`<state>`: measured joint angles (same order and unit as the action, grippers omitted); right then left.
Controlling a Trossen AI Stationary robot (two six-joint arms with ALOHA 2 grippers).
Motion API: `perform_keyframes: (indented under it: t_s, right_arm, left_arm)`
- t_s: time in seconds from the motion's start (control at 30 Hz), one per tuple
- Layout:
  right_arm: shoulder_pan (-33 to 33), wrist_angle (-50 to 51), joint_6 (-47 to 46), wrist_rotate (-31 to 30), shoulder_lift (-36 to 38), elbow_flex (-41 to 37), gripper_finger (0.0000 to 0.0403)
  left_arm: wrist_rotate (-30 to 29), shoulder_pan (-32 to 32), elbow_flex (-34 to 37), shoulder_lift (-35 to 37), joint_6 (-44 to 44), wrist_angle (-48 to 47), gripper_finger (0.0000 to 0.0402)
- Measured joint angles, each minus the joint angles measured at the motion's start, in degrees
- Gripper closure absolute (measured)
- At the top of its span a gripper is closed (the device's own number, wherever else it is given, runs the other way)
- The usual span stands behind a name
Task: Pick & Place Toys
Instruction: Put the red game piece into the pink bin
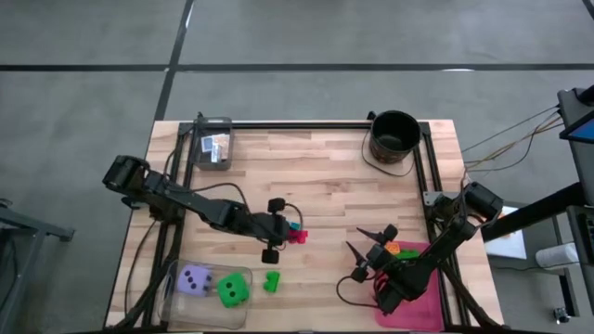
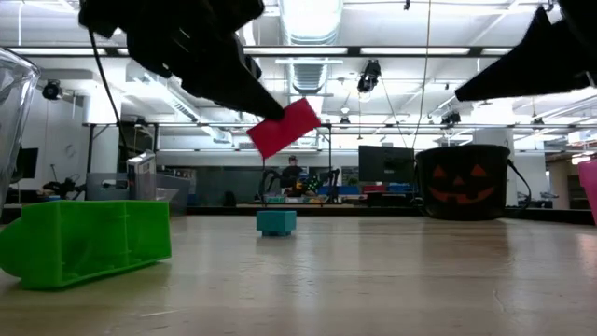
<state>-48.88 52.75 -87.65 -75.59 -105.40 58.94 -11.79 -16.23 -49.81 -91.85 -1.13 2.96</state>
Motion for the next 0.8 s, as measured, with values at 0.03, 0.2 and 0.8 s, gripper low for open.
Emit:
perform_keyframes:
  t_s: [0.03,0.2,0.8]
  right_arm:
    - [0.0,0.0,0.2,0.1,0.4,0.2,0.0164]
    - [0.3,0.0,3.8,-1.1,2.6,2.1,0.0145]
    - [8.6,-19.7,34.6,-1.9,5.3,4.6,0.0027]
  left_arm:
    - [0.0,0.0,1.6,0.3,1.4,3.4,0.0342]
    - [0.8,0.3,8.5,1.6,7.9,18.2,0.0342]
    - [7.9,1.8,16.4,1.7,16.4,45.3,0.0342]
